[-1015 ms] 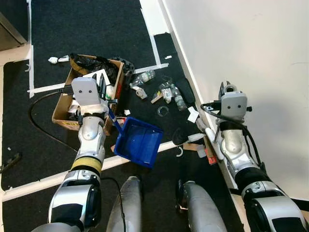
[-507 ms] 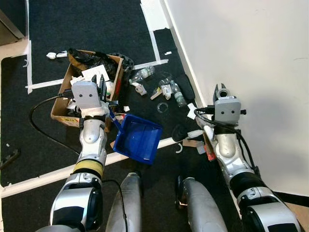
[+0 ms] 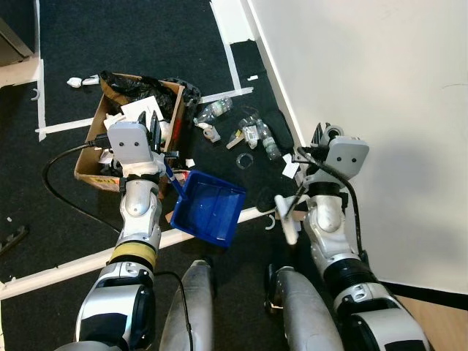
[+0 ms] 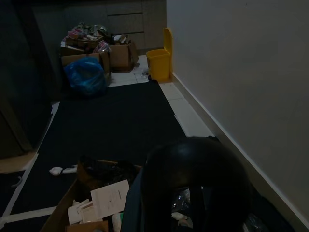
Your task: Sweep floor
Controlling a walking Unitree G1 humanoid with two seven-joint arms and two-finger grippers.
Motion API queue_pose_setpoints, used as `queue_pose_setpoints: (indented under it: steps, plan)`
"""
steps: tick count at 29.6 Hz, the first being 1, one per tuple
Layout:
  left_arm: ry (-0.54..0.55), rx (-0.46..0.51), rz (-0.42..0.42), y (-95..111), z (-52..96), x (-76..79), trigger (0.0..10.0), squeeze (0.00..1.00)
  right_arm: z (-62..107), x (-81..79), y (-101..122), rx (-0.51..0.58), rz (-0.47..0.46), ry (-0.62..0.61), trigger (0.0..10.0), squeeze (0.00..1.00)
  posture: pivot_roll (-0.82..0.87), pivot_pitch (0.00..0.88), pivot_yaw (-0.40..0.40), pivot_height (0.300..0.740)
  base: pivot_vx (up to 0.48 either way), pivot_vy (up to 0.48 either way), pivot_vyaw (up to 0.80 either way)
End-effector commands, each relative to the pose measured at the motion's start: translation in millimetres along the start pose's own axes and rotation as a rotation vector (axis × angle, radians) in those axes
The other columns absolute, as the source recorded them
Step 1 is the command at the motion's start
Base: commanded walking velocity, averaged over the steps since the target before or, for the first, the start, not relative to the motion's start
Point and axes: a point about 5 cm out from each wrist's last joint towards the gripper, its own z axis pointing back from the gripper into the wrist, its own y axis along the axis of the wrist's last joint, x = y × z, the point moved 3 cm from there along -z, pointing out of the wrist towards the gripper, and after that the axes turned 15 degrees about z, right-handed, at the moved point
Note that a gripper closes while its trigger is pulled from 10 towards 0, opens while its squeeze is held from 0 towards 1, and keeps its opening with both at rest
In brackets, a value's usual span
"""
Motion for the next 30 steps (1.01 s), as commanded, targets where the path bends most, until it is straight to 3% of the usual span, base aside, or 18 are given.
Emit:
queue_pose_setpoints:
  steps: [1, 5, 13, 21, 30]
  plan:
    - [0.002, -0.068, 0.039, -19, 12.8, 5.2, 10.0, 0.00, 6.0, -0.6, -7, -0.072, -0.116, -0.056, 10.0, 0.00, 0.01, 0.357, -0.061, 0.740, 0.000, 0.000, 0.00]
    - [0.002, -0.075, 0.046, -20, 12.7, 6.4, 10.0, 0.00, 0.4, 1.8, -3, -0.093, -0.232, -0.108, 10.0, 0.00, 0.01, 0.348, -0.053, 0.740, 0.000, 0.000, 0.00]
    - [-0.005, -0.082, 0.055, -21, 9.7, 10.3, 10.0, 0.00, -10.8, 15.6, 5, -0.100, -0.364, -0.180, 10.0, 0.00, 0.00, 0.342, -0.045, 0.740, 0.000, 0.000, 0.00]
    - [-0.013, -0.088, 0.064, -23, 8.6, 15.2, 10.0, 0.00, -16.7, 25.8, 9, -0.104, -0.431, -0.199, 10.0, 0.00, -0.01, 0.332, -0.044, 0.740, 0.000, 0.000, 0.00]
    - [-0.010, -0.085, 0.070, -23, 7.4, 16.9, 10.0, 0.00, -26.3, 40.2, 20, -0.066, -0.443, -0.203, 10.0, 0.00, -0.02, 0.321, -0.051, 0.740, 0.000, 0.000, 0.00]
